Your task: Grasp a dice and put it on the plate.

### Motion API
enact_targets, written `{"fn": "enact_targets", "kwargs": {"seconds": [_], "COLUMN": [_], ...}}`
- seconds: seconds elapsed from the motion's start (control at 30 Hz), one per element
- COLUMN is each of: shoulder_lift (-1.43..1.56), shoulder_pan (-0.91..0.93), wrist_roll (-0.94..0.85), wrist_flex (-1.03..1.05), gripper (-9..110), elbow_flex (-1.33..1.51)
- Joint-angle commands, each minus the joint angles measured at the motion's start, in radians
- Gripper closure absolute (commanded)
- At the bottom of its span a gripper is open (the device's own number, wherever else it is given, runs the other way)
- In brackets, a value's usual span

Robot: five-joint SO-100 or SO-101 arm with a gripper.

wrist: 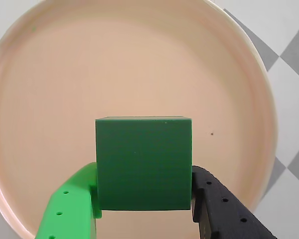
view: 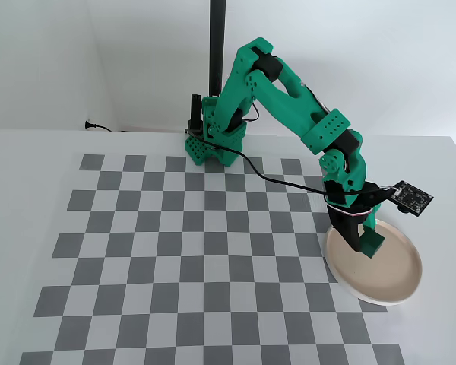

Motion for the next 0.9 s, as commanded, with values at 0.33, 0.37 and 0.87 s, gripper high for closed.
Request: {"fn": "enact_targets", "kwargs": {"seconds": [0.33, 0.37, 0.87], "shoulder_lift": [-0.034, -0.029, 0.322], "shoulder_pan": [-0.026, -0.026, 0.011], "wrist_roll": [0.043, 0.043, 0.023], "wrist_flex": [-0.074, -0.069, 0.278], "gripper": [78, 78, 81], "elbow_flex": [-0.127, -0.127, -0.123]}}
